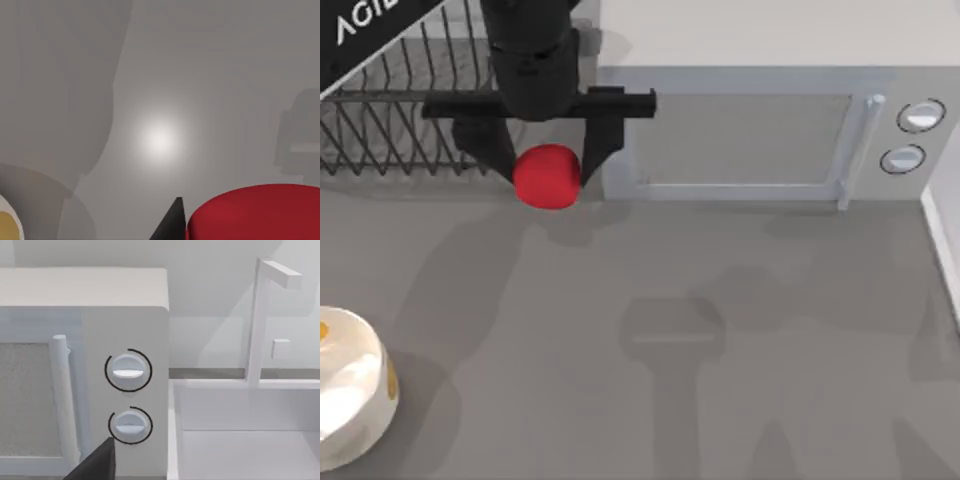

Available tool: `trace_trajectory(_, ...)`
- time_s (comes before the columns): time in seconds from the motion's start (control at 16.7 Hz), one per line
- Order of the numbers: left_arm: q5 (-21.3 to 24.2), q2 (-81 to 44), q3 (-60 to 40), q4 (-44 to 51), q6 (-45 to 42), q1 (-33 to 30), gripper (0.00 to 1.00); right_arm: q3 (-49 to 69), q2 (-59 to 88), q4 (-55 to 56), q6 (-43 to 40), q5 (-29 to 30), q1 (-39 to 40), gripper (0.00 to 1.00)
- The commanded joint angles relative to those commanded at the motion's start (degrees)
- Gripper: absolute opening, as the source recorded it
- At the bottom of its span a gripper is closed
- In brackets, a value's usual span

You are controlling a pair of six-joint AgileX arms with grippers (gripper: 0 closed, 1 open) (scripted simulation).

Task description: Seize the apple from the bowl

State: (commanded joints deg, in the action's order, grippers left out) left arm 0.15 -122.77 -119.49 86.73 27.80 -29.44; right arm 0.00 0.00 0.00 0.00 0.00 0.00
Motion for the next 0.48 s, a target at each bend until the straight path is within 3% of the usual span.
trace_trajectory(0.48,0.0,-0.1,4.3,-4.0,-0.2,0.2,0.00,0.0,0.0,0.0,0.0,0.0,0.0,1.00)
